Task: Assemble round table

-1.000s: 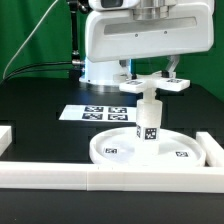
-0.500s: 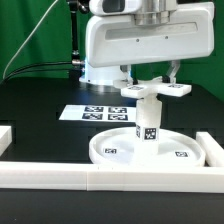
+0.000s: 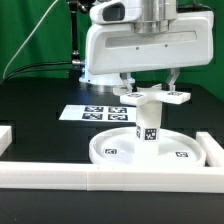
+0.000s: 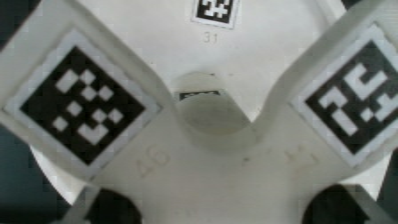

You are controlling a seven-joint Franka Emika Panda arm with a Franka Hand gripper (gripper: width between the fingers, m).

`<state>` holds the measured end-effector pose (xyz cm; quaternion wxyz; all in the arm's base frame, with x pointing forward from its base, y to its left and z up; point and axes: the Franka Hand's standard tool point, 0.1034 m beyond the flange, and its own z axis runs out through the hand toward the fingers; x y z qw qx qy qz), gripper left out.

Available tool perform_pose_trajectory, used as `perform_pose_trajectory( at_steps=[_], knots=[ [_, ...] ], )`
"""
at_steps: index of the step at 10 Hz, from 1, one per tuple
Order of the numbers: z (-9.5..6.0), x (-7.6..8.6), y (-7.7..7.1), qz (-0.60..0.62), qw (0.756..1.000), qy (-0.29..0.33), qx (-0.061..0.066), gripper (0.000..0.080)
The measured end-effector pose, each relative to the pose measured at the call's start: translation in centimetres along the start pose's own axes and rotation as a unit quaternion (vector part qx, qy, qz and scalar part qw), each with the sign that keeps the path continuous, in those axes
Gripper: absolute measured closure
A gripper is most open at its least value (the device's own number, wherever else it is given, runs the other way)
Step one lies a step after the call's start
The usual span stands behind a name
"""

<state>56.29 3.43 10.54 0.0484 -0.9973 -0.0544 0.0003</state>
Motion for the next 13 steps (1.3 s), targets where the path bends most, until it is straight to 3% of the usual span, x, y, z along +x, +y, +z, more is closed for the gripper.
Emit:
perform_pose_trajectory(
  at_steps=[11,13],
  knots=[
    [-0.04,-0.02,0.05,0.012,1.000,0.001,0.003,0.0357],
    [0.00,-0.02,0.05,0.080,0.997,0.002,0.008,0.0357]
  ],
)
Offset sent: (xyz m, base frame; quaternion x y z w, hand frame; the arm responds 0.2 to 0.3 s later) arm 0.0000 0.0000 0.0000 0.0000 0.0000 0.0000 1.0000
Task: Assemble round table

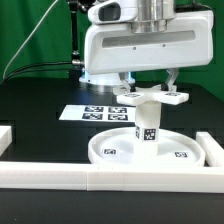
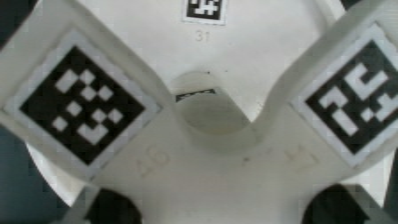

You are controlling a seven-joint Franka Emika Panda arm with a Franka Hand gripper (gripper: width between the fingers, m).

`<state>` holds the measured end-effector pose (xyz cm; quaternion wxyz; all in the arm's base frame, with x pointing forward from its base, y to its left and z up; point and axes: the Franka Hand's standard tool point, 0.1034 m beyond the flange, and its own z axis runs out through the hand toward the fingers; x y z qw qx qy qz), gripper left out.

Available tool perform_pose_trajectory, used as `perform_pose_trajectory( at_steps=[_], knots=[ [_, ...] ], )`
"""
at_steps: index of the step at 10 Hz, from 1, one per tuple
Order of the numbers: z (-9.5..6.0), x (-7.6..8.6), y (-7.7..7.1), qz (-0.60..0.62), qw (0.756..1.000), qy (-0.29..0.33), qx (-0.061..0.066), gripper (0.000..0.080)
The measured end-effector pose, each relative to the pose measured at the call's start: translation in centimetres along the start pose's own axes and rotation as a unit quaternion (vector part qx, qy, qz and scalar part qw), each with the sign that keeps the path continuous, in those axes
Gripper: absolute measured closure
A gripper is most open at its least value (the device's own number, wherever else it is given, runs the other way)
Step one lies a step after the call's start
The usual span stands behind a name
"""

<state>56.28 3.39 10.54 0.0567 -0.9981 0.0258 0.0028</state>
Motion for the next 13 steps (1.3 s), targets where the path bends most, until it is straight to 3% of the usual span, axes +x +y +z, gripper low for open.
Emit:
perform_pose_trajectory(
  at_steps=[4,7,9,13],
  knots=[
    [0.14,0.03,-0.32,0.233,0.972,0.006,0.014,0.0357],
    [0.17,0.05,-0.04,0.374,0.926,0.001,0.042,0.0357],
    [0.15,0.06,-0.04,0.435,0.899,-0.003,0.046,0.0357],
    [0.14,0.08,-0.27,0.621,0.783,-0.010,0.035,0.0357]
  ],
)
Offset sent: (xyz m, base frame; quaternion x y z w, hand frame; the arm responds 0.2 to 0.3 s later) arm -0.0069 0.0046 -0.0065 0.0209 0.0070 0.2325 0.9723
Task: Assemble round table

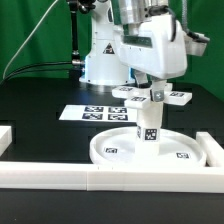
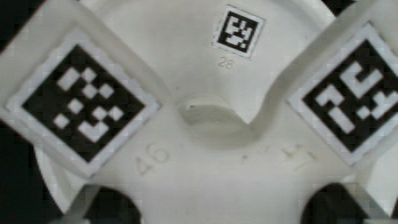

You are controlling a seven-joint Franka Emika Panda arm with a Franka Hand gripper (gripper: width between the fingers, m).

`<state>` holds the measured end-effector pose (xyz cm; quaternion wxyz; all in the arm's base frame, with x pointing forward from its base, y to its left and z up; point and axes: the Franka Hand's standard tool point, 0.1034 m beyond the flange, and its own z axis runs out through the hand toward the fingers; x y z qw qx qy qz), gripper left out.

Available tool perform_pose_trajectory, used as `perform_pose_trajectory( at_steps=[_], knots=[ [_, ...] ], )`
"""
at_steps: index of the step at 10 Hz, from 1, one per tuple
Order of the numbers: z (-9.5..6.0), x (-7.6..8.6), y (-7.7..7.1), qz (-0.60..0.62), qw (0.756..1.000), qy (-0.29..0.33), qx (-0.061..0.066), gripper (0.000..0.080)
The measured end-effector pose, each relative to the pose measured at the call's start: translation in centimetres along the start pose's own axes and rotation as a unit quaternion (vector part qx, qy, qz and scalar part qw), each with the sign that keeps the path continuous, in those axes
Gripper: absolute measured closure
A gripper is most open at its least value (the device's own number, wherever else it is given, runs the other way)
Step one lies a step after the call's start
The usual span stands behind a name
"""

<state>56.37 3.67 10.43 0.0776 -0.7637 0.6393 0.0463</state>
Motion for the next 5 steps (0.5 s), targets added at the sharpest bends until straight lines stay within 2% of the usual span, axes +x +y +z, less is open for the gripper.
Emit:
perform_pose_trajectory(
  at_steps=[4,5],
  knots=[
    [0.01,0.06,-0.07,0.047,0.999,0.000,0.002,0.0357],
    [-0.08,0.05,-0.10,0.045,0.999,-0.002,0.005,0.0202]
  ],
)
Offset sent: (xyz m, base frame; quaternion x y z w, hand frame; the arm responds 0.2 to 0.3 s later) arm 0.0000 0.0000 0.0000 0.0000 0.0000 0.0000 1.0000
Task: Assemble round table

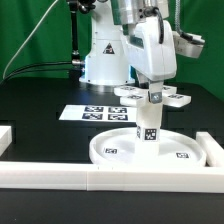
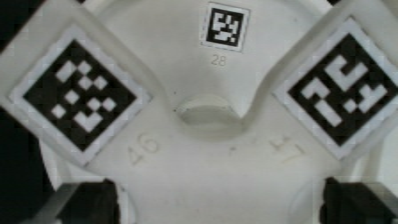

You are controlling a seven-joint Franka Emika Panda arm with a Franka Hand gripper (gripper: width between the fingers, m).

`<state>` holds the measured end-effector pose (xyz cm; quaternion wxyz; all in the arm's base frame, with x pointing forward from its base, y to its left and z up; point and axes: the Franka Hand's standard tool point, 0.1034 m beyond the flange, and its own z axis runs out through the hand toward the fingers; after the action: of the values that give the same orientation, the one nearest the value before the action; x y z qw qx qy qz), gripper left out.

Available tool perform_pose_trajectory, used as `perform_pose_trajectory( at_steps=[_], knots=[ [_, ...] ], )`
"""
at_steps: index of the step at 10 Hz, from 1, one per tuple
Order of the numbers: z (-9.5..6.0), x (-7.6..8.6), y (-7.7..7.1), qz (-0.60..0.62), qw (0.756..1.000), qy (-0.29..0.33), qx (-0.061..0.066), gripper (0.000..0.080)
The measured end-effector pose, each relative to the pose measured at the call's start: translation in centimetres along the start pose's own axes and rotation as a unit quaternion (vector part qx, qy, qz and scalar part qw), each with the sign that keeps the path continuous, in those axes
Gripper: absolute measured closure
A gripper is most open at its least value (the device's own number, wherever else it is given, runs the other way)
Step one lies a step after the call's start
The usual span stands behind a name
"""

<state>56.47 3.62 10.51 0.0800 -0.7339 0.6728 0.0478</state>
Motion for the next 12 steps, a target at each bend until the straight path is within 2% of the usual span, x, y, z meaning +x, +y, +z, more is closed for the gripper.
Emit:
perform_pose_trajectory(
  at_steps=[1,2,4,6,7,8,11,12],
  knots=[
    [-0.5,-0.1,0.0,0.000,1.000,-0.009,0.013,0.0166],
    [-1.5,-0.5,0.2,-0.010,1.000,-0.014,0.014,0.0166],
    [-3.2,-1.1,0.0,-0.027,0.999,-0.017,0.026,0.0151],
    [-2.9,-1.0,0.1,-0.061,0.998,-0.015,0.023,0.0151],
    [-2.9,-1.0,0.2,-0.108,0.994,-0.014,0.023,0.0151],
    [-2.7,-1.0,0.2,-0.175,0.984,-0.006,0.018,0.0151],
    [-2.8,-1.3,-0.1,-0.364,0.931,0.008,0.005,0.0151],
    [-2.8,-1.3,-0.3,-0.408,0.913,0.008,0.004,0.0151]
  ],
)
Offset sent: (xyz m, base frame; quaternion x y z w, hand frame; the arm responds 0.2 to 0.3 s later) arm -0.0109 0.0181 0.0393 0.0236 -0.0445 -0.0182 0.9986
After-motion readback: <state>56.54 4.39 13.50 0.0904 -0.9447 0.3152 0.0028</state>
